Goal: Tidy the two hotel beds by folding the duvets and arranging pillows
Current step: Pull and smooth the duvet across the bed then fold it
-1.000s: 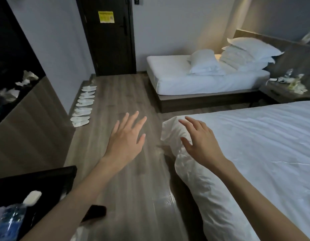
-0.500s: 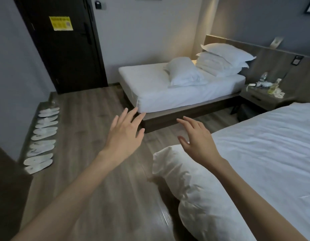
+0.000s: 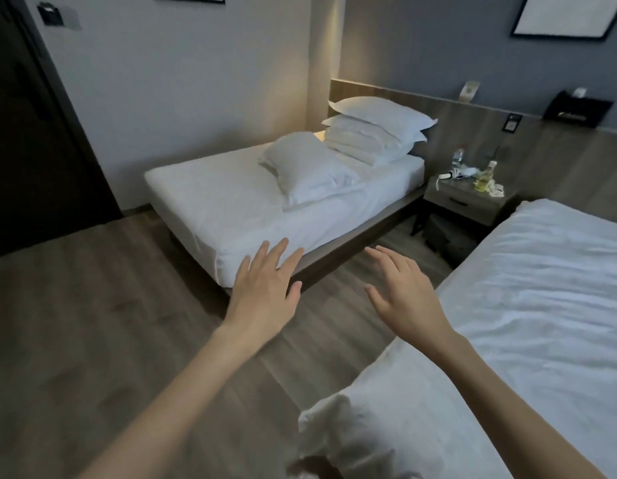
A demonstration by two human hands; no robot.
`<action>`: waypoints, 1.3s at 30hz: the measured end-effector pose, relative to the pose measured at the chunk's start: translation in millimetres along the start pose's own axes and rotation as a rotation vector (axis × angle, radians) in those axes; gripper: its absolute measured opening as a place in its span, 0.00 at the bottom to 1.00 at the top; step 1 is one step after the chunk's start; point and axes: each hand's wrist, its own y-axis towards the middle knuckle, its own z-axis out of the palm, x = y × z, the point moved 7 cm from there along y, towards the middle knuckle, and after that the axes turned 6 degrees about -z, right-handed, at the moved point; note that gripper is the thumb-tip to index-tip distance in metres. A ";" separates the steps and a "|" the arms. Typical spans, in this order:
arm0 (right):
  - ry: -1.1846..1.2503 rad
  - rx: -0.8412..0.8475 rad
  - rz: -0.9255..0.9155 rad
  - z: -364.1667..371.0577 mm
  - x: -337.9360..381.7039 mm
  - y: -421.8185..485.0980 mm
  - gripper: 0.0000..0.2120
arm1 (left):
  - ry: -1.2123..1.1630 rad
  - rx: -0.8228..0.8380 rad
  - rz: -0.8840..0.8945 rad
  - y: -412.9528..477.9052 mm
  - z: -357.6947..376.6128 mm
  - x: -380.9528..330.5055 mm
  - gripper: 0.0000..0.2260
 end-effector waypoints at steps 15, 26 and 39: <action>-0.154 -0.127 0.470 39.1 -106.5 215.8 0.27 | -0.108 0.139 0.513 352.5 56.2 -20.2 0.24; -0.153 -0.158 0.699 78.0 -289.4 351.2 0.27 | -0.128 0.173 0.757 580.6 147.0 -134.5 0.24; -0.282 -0.217 0.961 54.7 -506.4 447.0 0.26 | -0.160 0.239 1.045 791.4 260.9 -329.4 0.25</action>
